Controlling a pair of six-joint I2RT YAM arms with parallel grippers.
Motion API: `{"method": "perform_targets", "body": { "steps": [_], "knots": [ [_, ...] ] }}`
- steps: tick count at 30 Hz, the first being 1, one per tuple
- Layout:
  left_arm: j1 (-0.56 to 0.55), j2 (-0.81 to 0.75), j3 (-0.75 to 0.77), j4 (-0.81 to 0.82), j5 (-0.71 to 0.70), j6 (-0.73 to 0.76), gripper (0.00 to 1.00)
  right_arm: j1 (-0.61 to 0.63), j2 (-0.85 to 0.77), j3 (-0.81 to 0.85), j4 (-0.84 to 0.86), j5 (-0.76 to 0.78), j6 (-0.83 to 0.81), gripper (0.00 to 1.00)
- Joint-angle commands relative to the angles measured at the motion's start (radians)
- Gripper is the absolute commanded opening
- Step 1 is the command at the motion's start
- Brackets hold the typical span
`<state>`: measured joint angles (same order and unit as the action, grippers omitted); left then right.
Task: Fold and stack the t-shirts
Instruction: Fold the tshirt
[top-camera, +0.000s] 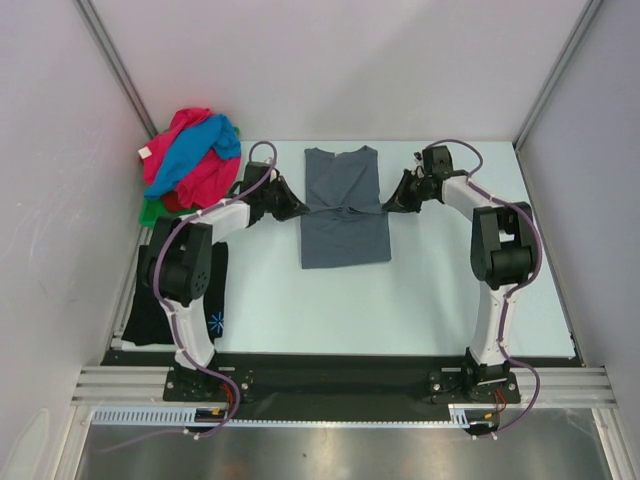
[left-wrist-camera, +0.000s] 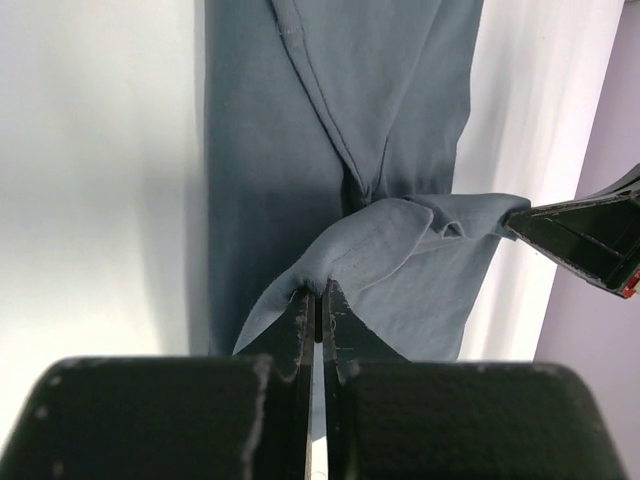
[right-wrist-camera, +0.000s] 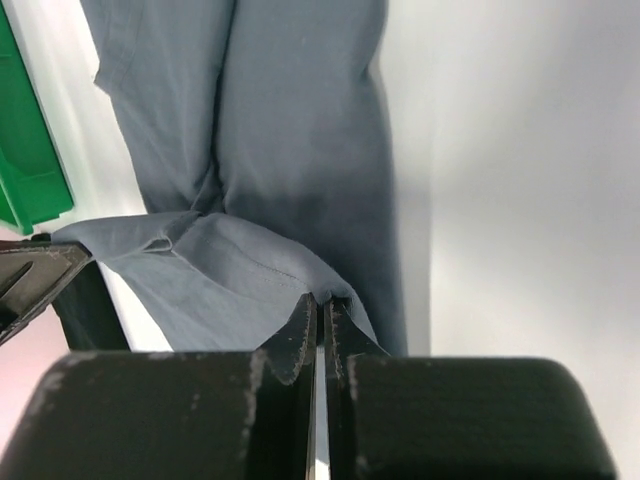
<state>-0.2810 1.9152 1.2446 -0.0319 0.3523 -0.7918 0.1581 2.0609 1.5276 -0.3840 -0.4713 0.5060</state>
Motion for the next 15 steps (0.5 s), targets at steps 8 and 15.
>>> {"method": "perform_targets", "body": {
  "steps": [8, 15],
  "knots": [
    [0.031, 0.122, 0.157, -0.074, 0.047, 0.066, 0.23, -0.023, 0.097, 0.104, 0.016, -0.064, -0.052, 0.07],
    [0.003, -0.102, 0.067, -0.16, -0.303, 0.212, 0.46, -0.017, 0.012, 0.127, -0.119, 0.187, -0.169, 0.56]
  ]
}}
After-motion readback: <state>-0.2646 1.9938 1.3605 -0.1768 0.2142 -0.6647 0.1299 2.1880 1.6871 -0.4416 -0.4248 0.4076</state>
